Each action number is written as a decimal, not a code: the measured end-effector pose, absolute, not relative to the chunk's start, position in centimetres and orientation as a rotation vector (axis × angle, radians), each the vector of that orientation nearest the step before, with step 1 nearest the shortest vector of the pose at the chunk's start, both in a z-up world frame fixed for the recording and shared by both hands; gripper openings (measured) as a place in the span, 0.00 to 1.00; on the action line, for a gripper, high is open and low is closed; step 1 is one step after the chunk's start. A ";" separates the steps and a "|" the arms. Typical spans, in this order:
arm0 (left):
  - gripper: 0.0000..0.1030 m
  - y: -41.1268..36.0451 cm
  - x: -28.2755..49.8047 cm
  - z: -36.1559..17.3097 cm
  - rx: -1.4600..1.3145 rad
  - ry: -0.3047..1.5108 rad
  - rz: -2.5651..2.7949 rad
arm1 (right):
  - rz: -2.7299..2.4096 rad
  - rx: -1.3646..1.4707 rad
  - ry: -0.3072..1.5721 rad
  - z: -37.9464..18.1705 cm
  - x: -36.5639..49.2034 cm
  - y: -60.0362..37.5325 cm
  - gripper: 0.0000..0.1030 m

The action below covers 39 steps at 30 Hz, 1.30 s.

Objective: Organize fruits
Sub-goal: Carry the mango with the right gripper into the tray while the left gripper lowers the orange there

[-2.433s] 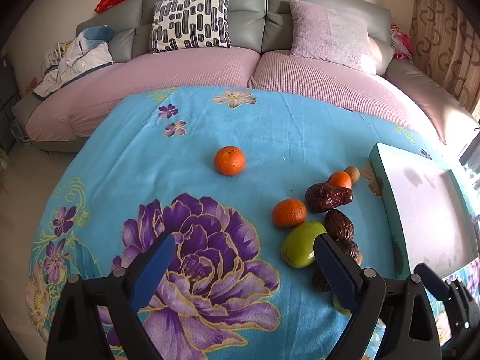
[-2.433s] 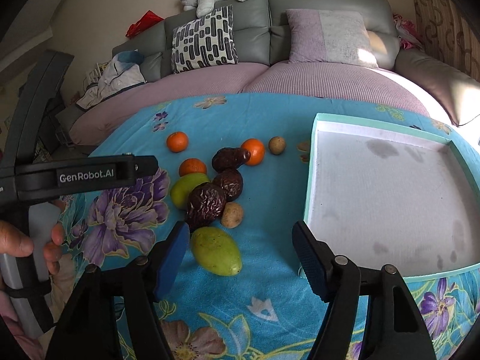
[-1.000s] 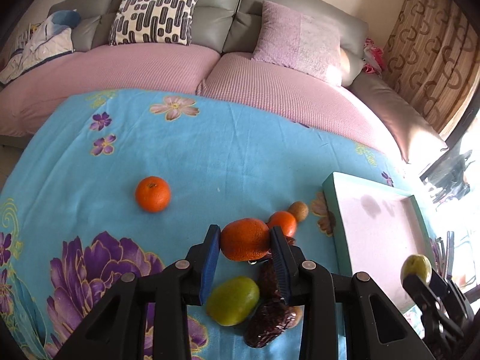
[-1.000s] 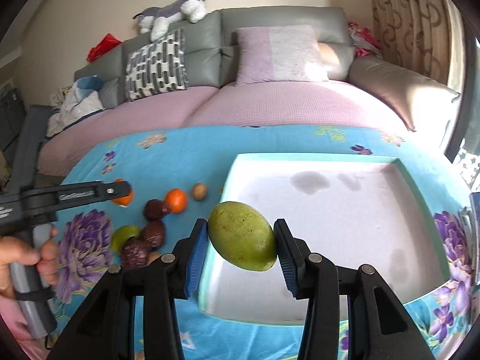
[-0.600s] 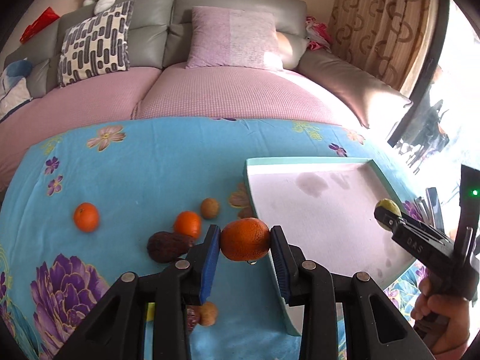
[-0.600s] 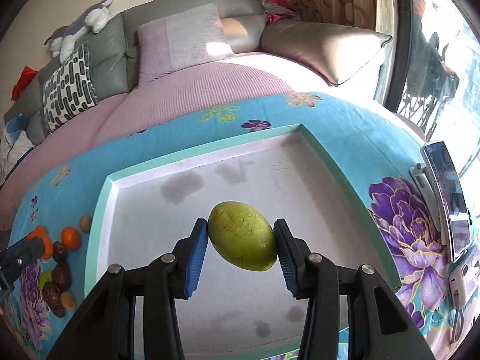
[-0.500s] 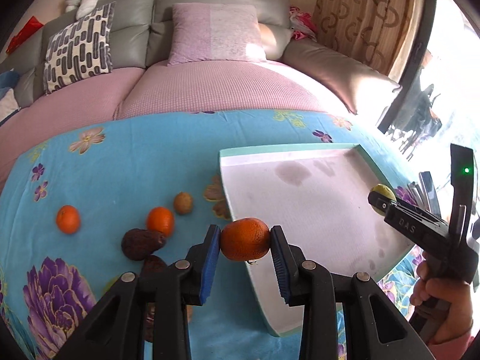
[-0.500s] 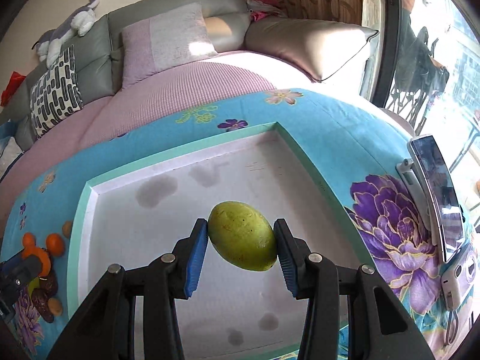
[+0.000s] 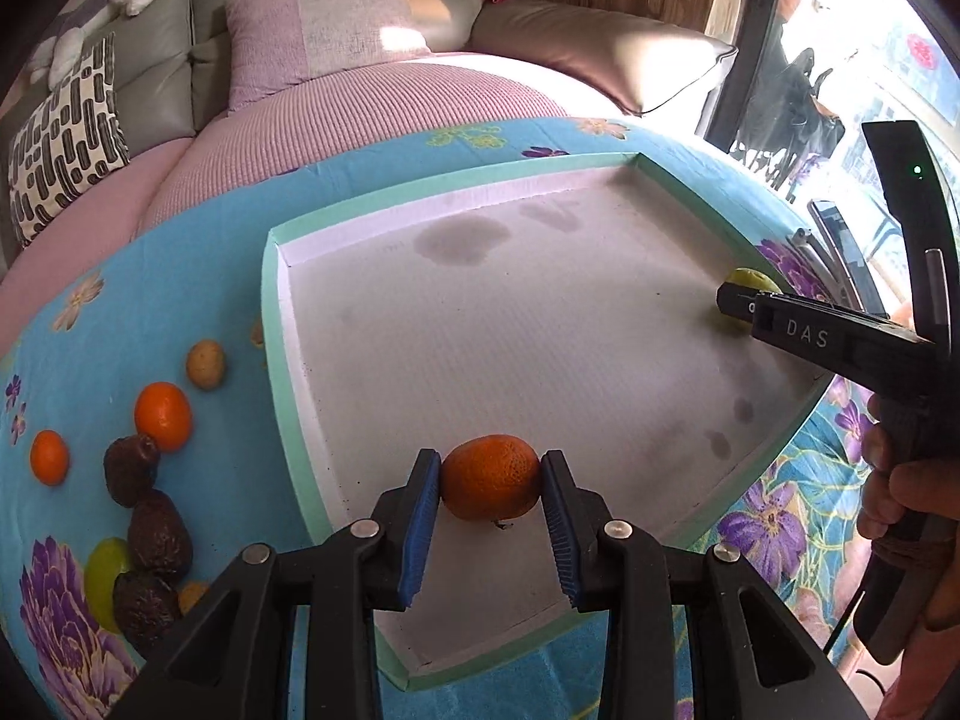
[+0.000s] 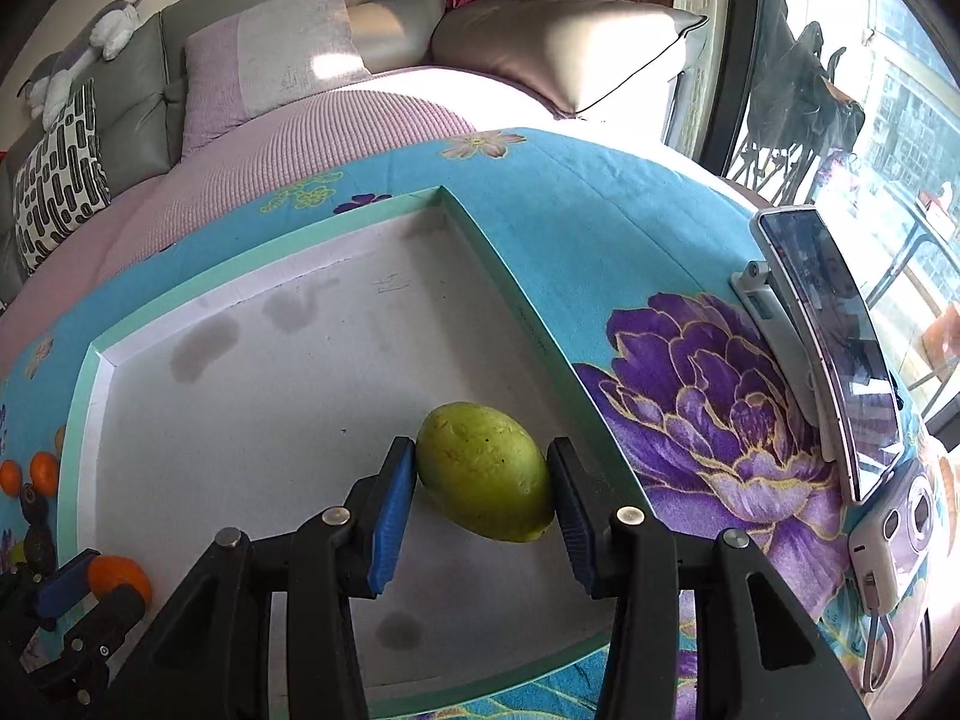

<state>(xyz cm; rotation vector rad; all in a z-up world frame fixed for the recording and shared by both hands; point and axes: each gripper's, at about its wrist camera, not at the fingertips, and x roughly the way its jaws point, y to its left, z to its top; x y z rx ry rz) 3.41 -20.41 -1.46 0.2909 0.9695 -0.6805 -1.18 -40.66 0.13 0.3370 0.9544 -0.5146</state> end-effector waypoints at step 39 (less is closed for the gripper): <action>0.59 -11.6 8.0 1.2 0.136 0.922 -0.383 | -0.478 0.287 0.880 2.2 -0.9 -39.0 0.49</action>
